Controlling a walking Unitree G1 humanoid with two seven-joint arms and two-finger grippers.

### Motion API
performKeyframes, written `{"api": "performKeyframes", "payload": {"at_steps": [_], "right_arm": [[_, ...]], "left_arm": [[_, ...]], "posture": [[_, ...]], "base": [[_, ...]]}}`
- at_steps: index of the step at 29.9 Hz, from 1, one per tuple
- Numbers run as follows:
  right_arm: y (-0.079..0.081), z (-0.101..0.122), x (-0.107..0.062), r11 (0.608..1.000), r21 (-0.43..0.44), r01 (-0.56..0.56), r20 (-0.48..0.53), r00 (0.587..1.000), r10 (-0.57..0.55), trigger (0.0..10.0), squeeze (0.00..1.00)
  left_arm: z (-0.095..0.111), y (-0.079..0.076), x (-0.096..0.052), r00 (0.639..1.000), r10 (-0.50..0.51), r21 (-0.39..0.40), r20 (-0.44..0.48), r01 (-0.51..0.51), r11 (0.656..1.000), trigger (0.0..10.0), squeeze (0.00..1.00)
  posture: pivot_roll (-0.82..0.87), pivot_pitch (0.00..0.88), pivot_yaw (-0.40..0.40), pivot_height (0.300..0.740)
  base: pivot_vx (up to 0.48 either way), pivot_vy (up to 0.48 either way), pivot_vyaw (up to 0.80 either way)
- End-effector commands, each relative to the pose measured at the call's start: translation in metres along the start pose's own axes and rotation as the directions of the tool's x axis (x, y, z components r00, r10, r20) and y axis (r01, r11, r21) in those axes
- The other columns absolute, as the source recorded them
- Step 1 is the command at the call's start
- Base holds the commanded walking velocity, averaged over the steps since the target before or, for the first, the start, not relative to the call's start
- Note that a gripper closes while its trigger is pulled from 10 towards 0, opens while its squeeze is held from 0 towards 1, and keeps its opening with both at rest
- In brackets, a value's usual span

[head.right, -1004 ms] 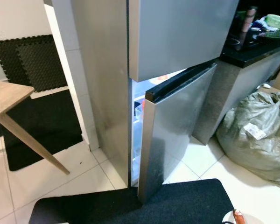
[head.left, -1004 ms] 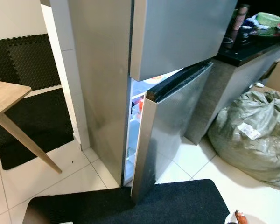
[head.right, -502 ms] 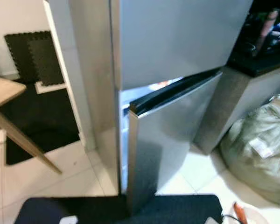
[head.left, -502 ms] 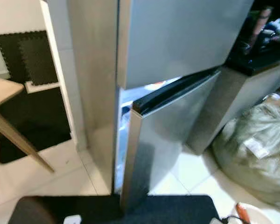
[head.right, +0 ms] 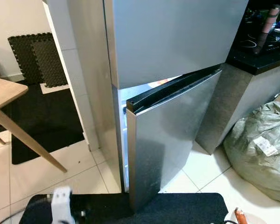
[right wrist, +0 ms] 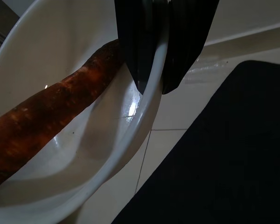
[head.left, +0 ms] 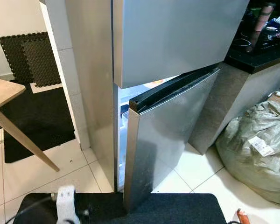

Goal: Restocking fridge

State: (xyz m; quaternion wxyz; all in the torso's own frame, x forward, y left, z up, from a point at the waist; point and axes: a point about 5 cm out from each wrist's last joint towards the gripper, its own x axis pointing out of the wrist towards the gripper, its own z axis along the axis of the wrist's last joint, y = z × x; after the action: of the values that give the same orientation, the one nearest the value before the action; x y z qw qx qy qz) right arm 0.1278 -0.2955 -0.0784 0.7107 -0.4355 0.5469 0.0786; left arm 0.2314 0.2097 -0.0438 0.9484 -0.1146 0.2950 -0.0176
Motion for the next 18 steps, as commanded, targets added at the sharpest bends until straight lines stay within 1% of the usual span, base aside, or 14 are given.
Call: {"api": "performKeyframes", "payload": {"at_steps": [1,4,5,6,7,8,9,10,11,12,13,14,16,18], "right_arm": [[-0.001,-0.001,0.0,1.0,0.023,0.005,-0.007,1.0,-0.005,10.0,0.0],[-0.001,-0.002,0.0,1.0,0.023,0.006,-0.01,1.0,-0.005,10.0,0.0],[-0.001,-0.002,0.0,1.0,0.023,0.006,-0.01,1.0,-0.005,10.0,0.0],[-0.001,-0.002,0.0,1.0,0.025,0.006,-0.01,1.0,-0.006,10.0,0.0],[-0.001,-0.002,0.0,1.0,0.025,0.006,-0.01,1.0,-0.006,10.0,0.0],[-0.001,-0.002,0.0,1.0,0.027,0.006,-0.011,1.0,-0.006,10.0,0.0],[-0.001,-0.002,0.0,1.0,0.029,0.006,-0.01,1.0,-0.005,10.0,0.0],[-0.001,-0.002,0.0,1.0,0.029,0.006,-0.01,1.0,-0.005,10.0,0.0],[-0.001,-0.002,0.0,1.0,0.029,0.005,-0.01,1.0,-0.005,10.0,0.0],[-0.001,-0.002,0.0,1.0,0.029,0.005,-0.01,1.0,-0.005,10.0,0.0],[-0.001,-0.002,0.0,1.0,0.029,0.005,-0.01,1.0,-0.005,10.0,0.0],[-0.001,-0.002,0.0,1.0,0.029,0.005,-0.009,1.0,-0.004,10.0,0.0],[-0.001,-0.002,0.0,1.0,0.029,0.005,-0.009,1.0,-0.004,10.0,0.0],[-0.001,-0.002,0.0,1.0,0.028,0.005,-0.009,1.0,-0.004,10.0,0.0]], "left_arm": [[0.01,0.002,0.001,0.999,-0.014,0.009,0.041,0.014,1.0,10.0,0.0],[0.047,-0.021,0.015,0.972,-0.17,0.047,0.162,0.165,0.985,10.0,0.0],[0.047,-0.021,0.015,0.972,-0.17,0.047,0.162,0.165,0.985,10.0,0.0],[0.059,-0.03,0.019,0.956,-0.215,0.069,0.198,0.206,0.976,10.0,0.0],[0.059,-0.03,0.019,0.956,-0.215,0.069,0.198,0.206,0.976,10.0,0.0],[0.072,-0.041,0.022,0.936,-0.256,0.09,0.241,0.241,0.966,10.0,0.0],[0.093,-0.055,0.026,0.899,-0.312,0.123,0.307,0.287,0.95,10.0,0.0],[0.093,-0.055,0.026,0.899,-0.312,0.123,0.307,0.287,0.95,10.0,0.0],[0.11,-0.067,0.028,0.867,-0.351,0.15,0.355,0.317,0.936,10.0,0.0],[0.12,-0.073,0.028,0.846,-0.372,0.166,0.382,0.333,0.928,10.0,0.0],[0.12,-0.073,0.028,0.846,-0.372,0.166,0.382,0.333,0.928,10.0,0.0],[0.131,-0.079,0.028,0.821,-0.393,0.192,0.413,0.344,0.919,10.0,0.0],[0.131,-0.079,0.028,0.821,-0.393,0.192,0.413,0.344,0.919,10.0,0.0],[0.157,-0.088,0.026,0.766,-0.421,0.252,0.486,0.339,0.906,10.0,0.0]], "posture": [[-0.11,0.013,-0.054,0.74],[-0.12,0.006,-0.047,0.74],[-0.12,0.006,-0.047,0.74],[-0.13,0.003,-0.045,0.74],[-0.13,0.003,-0.045,0.74],[-0.13,0.003,-0.045,0.74],[-0.13,0.002,-0.047,0.74],[-0.13,0.002,-0.047,0.74],[-0.13,0.002,-0.047,0.74],[-0.13,0.002,-0.047,0.74],[-0.13,0.002,-0.047,0.74],[-0.13,0.002,-0.047,0.74],[-0.13,0.002,-0.047,0.74],[-0.13,0.0,-0.047,0.74]], "base": [[0.0,0.0,0.0],[0.0,-0.425,0.0],[0.0,-0.454,0.0],[0.0,-0.454,0.0],[0.0,-0.454,0.0],[0.0,-0.442,0.0],[0.0,0.0,0.0],[0.0,0.0,0.0],[0.0,0.0,0.0],[0.0,0.0,0.0],[0.0,0.0,0.0],[0.0,0.0,0.0],[0.0,0.0,0.0],[0.0,0.0,0.0]]}}
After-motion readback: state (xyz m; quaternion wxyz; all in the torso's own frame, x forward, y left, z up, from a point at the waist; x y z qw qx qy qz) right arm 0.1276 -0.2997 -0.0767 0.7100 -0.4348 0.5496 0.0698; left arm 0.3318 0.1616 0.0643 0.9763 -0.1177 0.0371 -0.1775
